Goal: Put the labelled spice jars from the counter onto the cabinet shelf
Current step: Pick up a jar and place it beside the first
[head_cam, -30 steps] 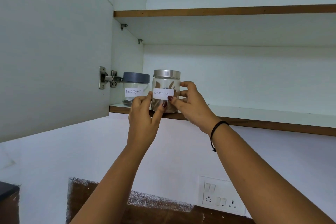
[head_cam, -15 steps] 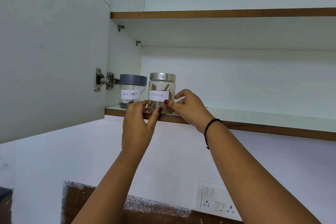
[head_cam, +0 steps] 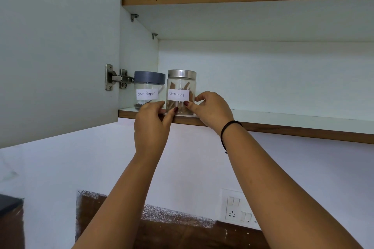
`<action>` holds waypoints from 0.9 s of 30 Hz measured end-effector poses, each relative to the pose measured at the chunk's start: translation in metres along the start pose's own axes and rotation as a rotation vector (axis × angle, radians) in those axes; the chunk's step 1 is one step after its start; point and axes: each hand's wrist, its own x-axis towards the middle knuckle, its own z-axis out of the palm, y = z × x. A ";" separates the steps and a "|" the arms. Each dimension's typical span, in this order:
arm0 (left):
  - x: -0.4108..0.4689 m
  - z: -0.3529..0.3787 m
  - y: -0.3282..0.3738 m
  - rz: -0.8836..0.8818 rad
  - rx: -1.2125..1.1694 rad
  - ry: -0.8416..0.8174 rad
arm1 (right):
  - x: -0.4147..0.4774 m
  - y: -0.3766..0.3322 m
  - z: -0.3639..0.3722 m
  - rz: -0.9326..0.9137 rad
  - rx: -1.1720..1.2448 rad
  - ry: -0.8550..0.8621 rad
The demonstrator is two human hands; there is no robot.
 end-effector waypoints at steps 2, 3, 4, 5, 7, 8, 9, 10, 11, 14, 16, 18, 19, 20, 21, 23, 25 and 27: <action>0.000 -0.002 0.001 0.008 0.009 0.009 | 0.001 -0.001 0.001 0.002 -0.018 0.018; 0.000 -0.002 0.002 0.010 0.011 0.010 | 0.001 -0.001 0.002 0.003 -0.029 0.026; -0.001 -0.003 0.002 0.013 0.012 0.010 | 0.002 -0.001 0.003 0.004 -0.042 0.032; -0.001 -0.002 0.002 0.017 0.012 0.011 | 0.002 -0.001 0.004 0.005 -0.055 0.037; -0.002 -0.002 0.002 0.016 0.017 0.013 | 0.002 -0.001 0.005 0.011 -0.067 0.038; -0.002 -0.002 0.001 0.018 0.021 0.014 | 0.003 -0.001 0.006 0.014 -0.065 0.036; -0.002 -0.002 0.001 0.020 0.023 0.014 | 0.003 -0.001 0.006 0.017 -0.062 0.034; -0.002 -0.002 0.001 0.021 0.023 0.014 | 0.003 -0.001 0.005 0.019 -0.062 0.034; -0.001 -0.002 0.000 0.021 0.020 0.013 | 0.003 -0.001 0.005 0.023 -0.063 0.034; -0.001 -0.002 0.000 0.033 0.013 0.015 | 0.002 -0.003 0.005 0.041 -0.064 0.038; -0.001 -0.003 0.000 0.043 0.016 0.019 | 0.002 -0.003 0.006 0.050 -0.062 0.046; -0.002 -0.003 0.001 0.052 0.016 0.022 | 0.002 -0.003 0.007 0.056 -0.058 0.052; -0.003 -0.003 0.001 0.054 0.015 0.021 | 0.002 -0.004 0.008 0.059 -0.057 0.054; -0.003 -0.003 0.001 0.055 0.013 0.020 | 0.001 -0.004 0.008 0.061 -0.058 0.057; -0.003 -0.004 0.001 0.055 0.010 0.020 | 0.001 -0.004 0.008 0.060 -0.059 0.060; -0.003 -0.004 0.001 0.051 0.002 0.021 | 0.000 -0.005 0.008 0.058 -0.059 0.066; -0.003 -0.004 0.001 0.052 0.000 0.025 | -0.001 -0.005 0.008 0.054 -0.060 0.074; -0.003 -0.004 0.002 0.060 -0.004 0.033 | -0.002 -0.005 0.008 0.041 -0.053 0.089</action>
